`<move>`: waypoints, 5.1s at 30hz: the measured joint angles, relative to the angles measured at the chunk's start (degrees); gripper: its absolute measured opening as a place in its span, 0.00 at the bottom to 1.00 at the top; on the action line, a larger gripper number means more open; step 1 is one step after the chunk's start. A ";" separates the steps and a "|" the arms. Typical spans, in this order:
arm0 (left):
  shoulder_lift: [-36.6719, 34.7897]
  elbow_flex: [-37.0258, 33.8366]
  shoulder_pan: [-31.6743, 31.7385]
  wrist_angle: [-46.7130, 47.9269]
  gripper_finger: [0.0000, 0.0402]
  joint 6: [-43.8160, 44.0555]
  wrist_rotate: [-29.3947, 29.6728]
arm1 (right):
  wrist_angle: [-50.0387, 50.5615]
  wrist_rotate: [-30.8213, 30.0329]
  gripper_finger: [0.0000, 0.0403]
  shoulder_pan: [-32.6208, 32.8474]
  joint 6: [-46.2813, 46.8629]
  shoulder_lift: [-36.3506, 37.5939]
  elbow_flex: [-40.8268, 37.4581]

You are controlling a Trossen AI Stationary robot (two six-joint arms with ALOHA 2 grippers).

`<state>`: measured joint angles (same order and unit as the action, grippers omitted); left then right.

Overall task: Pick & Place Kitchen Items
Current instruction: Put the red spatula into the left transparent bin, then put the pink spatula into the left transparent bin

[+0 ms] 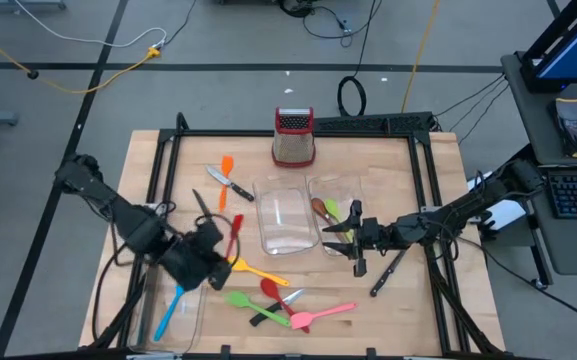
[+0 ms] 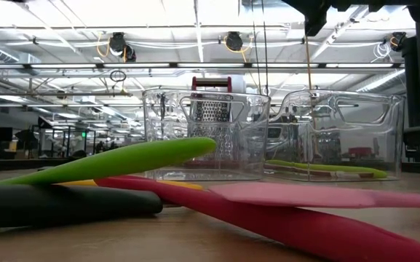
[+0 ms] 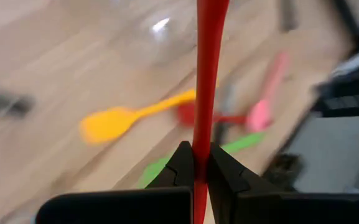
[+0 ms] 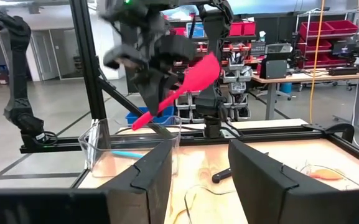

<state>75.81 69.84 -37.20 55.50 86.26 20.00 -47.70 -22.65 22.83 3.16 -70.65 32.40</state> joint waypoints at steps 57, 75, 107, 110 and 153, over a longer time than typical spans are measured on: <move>15.59 -0.02 -23.95 7.40 0.02 39.54 -26.50 | 0.40 -0.02 0.36 0.00 2.16 0.00 -0.04; 15.35 -13.11 -21.13 -6.10 0.02 35.08 -35.16 | 0.87 0.18 0.36 0.02 2.16 -0.02 -0.04; 3.17 -16.02 -20.47 -8.82 0.40 39.64 -33.58 | 1.13 0.26 0.36 0.02 2.18 -0.02 -0.04; -0.09 -16.02 -20.85 -8.79 0.40 40.25 -27.83 | 1.50 0.31 0.36 0.04 2.18 -0.02 -0.04; -16.37 -15.98 0.17 -23.42 0.40 -45.73 14.75 | 15.63 2.81 0.36 16.99 -5.40 -9.23 9.35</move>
<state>59.44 53.87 -37.03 32.08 40.53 34.75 -32.07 -19.85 39.82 -2.24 -79.88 41.75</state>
